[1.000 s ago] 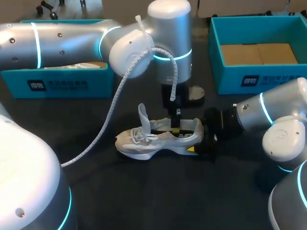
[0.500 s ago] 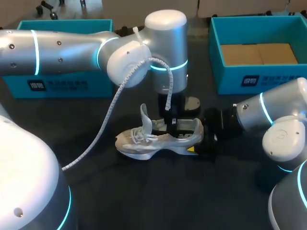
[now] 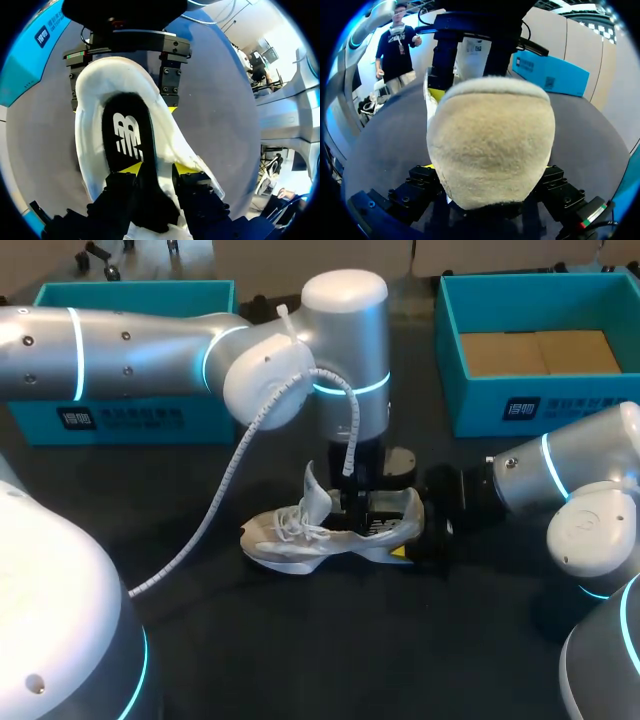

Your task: Take the shoe out of the shoebox, open the shoe tongue, remove and reinsert the insole, then place the shoe into the shoebox

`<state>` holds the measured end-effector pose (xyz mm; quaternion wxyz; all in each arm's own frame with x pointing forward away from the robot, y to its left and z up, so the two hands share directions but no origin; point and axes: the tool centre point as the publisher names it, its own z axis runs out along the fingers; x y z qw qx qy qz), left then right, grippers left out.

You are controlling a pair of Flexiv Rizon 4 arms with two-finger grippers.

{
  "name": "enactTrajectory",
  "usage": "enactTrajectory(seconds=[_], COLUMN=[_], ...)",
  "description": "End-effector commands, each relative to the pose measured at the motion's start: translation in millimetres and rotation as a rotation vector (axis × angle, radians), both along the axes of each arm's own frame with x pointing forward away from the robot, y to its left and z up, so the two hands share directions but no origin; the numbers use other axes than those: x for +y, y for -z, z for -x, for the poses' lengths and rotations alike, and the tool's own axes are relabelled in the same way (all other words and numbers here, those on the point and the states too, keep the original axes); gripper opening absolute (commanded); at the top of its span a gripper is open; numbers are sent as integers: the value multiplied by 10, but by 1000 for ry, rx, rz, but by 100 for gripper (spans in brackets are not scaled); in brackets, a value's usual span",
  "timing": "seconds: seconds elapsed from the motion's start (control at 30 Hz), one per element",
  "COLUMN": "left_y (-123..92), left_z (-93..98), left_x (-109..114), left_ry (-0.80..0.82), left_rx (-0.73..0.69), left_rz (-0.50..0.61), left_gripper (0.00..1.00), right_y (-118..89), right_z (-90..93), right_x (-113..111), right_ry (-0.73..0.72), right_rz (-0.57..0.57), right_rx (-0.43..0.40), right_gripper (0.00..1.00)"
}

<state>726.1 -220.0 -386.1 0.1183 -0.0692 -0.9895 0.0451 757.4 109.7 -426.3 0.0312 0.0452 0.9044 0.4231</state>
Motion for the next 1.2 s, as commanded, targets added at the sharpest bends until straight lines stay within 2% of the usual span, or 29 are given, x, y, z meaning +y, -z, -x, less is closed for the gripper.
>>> enactTrajectory(seconds=[0.03, 0.33, 0.57, 0.63, 0.67, 0.73, 0.93, 1.2], left_y=[99, 238, 382, 419, 429, 443, 460, 260], left_z=[10, -80, -167, -195, -206, -237, -306, -373], left_x=[-10, 10, 23, 26, 29, 40, 93, 188], left_ry=[0, -1, 2, -3, -3, -10, -28, -62], left_rx=[-21, -73, -106, -123, -125, -135, -145, -144], left_rz=[20, 65, 59, 61, 61, 69, 70, 95], left_gripper=[39, 40, 43, 36, 28, 0, 0, 0], right_y=[24, 24, 24, 24, 24, 24, 24, 24], right_z=[2, 2, 2, 2, 2, 2, 2, 2], right_x=[24, 24, 24, 24, 24, 24, 24, 24], right_ry=[2, 2, 2, 2, 2, 2, 2, 2], right_rz=[2, 2, 2, 2, 2, 2, 2, 2], right_rx=[-1, -1, -1, -1, -1, -1, -1, -1], right_gripper=[0, 0, 0, 0, 0, 0, 0, 0])
